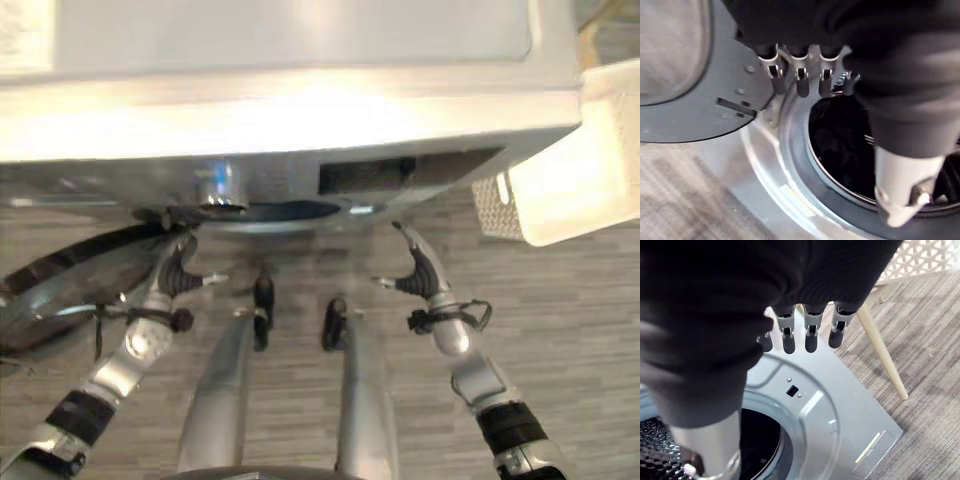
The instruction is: Grab the laundry basket,head to the washer,open it,put in the laundry and shut it.
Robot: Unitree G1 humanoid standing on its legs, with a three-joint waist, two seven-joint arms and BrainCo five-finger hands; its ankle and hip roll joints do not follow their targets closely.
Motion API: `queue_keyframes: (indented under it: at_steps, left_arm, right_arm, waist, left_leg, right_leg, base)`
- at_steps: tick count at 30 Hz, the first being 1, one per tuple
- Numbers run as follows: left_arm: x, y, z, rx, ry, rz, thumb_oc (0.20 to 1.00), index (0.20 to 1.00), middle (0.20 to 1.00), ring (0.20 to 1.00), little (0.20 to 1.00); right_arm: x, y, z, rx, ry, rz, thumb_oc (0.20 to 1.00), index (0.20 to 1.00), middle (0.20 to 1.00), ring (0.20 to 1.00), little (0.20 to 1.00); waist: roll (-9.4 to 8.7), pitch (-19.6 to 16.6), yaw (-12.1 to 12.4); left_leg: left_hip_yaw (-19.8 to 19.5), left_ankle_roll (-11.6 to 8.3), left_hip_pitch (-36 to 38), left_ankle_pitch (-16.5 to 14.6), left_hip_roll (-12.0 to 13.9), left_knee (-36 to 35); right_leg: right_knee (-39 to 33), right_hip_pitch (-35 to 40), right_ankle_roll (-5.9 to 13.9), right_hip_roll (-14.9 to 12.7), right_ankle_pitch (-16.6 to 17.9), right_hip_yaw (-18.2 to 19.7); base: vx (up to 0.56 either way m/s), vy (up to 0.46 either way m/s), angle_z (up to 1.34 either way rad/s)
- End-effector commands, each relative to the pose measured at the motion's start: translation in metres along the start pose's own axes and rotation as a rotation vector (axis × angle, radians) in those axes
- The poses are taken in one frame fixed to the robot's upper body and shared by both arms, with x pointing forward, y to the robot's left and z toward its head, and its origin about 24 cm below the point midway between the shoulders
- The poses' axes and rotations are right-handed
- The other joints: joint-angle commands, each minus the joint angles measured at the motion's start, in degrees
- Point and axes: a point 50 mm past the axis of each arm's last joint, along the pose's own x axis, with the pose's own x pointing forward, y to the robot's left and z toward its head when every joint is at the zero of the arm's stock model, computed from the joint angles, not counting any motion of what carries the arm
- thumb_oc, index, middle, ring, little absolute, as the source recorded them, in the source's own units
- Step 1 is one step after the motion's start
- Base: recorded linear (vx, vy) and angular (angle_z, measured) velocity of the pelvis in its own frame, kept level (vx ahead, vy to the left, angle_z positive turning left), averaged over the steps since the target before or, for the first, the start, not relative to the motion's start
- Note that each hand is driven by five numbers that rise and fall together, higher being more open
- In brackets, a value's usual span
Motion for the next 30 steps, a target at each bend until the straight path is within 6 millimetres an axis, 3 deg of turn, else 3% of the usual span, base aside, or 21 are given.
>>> queue_keyframes:
  at_steps: [1,5,9,15,20,24,25,26,28,29,30]
  left_arm:
    - [-0.012,-0.007,-0.02,-0.09,0.075,-0.007,1.0,1.0,1.0,1.0,1.0]
    - [-0.043,-0.025,-0.067,-0.154,0.316,-0.035,1.0,1.0,1.0,1.0,1.0]
    - [-0.069,-0.035,-0.095,-0.168,0.464,-0.043,1.0,1.0,1.0,1.0,1.0]
    - [-0.087,-0.052,-0.106,-0.203,0.549,-0.061,1.0,1.0,1.0,1.0,1.0]
    - [-0.086,-0.053,-0.103,-0.197,0.533,-0.064,1.0,1.0,1.0,1.0,1.0]
    - [-0.069,-0.035,-0.094,-0.146,0.459,-0.04,1.0,1.0,1.0,1.0,1.0]
    - [-0.066,-0.031,-0.093,-0.124,0.446,-0.039,1.0,1.0,1.0,1.0,1.0]
    - [-0.066,-0.03,-0.093,-0.12,0.444,-0.035,1.0,1.0,1.0,1.0,1.0]
    - [-0.067,-0.028,-0.094,-0.113,0.444,-0.025,1.0,1.0,1.0,1.0,1.0]
    - [-0.066,-0.028,-0.094,-0.111,0.443,-0.019,1.0,1.0,1.0,1.0,1.0]
    - [-0.066,-0.028,-0.094,-0.11,0.443,-0.019,1.0,1.0,1.0,1.0,1.0]
  right_arm:
    - [-0.012,0.01,-0.012,-0.014,0.041,0.067,1.0,1.0,1.0,1.0,1.0]
    - [-0.03,0.029,-0.04,0.012,0.194,0.132,1.0,1.0,1.0,1.0,1.0]
    - [-0.052,0.048,-0.064,0.038,0.332,0.207,1.0,1.0,1.0,1.0,1.0]
    - [-0.07,0.067,-0.075,0.072,0.418,0.254,1.0,1.0,1.0,1.0,1.0]
    - [-0.069,0.075,-0.074,0.078,0.436,0.261,1.0,1.0,1.0,1.0,1.0]
    - [-0.06,0.077,-0.071,0.09,0.429,0.259,1.0,1.0,1.0,1.0,1.0]
    - [-0.063,0.081,-0.072,0.107,0.443,0.266,1.0,1.0,1.0,1.0,1.0]
    - [-0.065,0.081,-0.073,0.109,0.447,0.267,1.0,1.0,1.0,1.0,1.0]
    - [-0.067,0.083,-0.072,0.112,0.444,0.279,1.0,1.0,1.0,1.0,1.0]
    - [-0.067,0.084,-0.071,0.112,0.441,0.281,1.0,1.0,1.0,1.0,1.0]
    - [-0.067,0.085,-0.071,0.113,0.441,0.281,1.0,1.0,1.0,1.0,1.0]
  waist:
    - [0.7,-3.42,-0.63]
    - [0.55,-3.92,-0.27]
    - [0.69,-7.53,-0.04]
    - [0.15,-11.28,0.43]
    - [-0.63,-11.08,1.19]
    - [0.08,-9.55,2.13]
    - [-0.07,-9.64,2.8]
    - [-0.17,-9.98,3.2]
    - [-0.46,-11.17,4.37]
    - [-0.97,-11.42,5.37]
    - [-1.1,-11.26,5.26]
  left_leg:
    - [-0.99,-0.04,9.1,-1.21,1.81,-6.09]
    - [-0.63,-0.64,22.29,1.83,0.91,-16.67]
    - [-0.02,-1.05,33.56,4.21,0.97,-26.5]
    - [1.31,-0.56,43.32,4.25,0.23,-33.31]
    - [2.85,-0.04,44.78,5.18,-0.4,-36.52]
    - [2.89,0.56,39.6,7.25,1.17,-34.25]
    - [2.25,0.44,37.89,8.36,1.03,-33.73]
    - [1.87,0.31,36.87,9.48,0.93,-33.67]
    - [1.46,-0.2,34.61,11.18,1.12,-33.92]
    - [1.46,-0.58,33.38,12.02,1.04,-33.99]
    - [1.39,-0.58,33.58,11.98,0.89,-33.99]
  right_leg:
    - [-15.95,6.46,4.01,0.42,11.62,1.49]
    - [-25.25,19.36,5.12,1.11,14.3,0.72]
    - [-34.59,30.36,6.61,1.97,16.96,0.45]
    - [-42.41,39.55,8.07,2.38,19.24,1.2]
    - [-44.58,38.77,10.76,1.68,24.43,3.49]
    - [-36.04,35.91,10.49,3.35,19.43,4.54]
    - [-31.55,38.55,9.5,4.95,15.64,5.87]
    - [-29.32,40.08,9.34,6.13,14.65,7.0]
    - [-28.22,42.54,8.9,7.75,13.82,8.44]
    - [-31.57,45.34,7.65,8.39,10.59,8.06]
    - [-31.73,45.67,7.64,8.27,10.53,7.94]
  base:
    - [0.06,0.047,0.09]
    - [0.16,0.034,0.02]
    - [0.21,0.053,-0.01]
    - [0.17,0.084,-0.05]
    - [-0.03,0.102,-0.27]
    - [-0.29,0.022,-0.18]
    - [-0.34,-0.019,0.16]
    - [-0.24,-0.032,0.31]
    - [-0.24,-0.108,0.54]
    - [-0.22,-0.122,0.32]
    - [-0.2,-0.118,0.12]
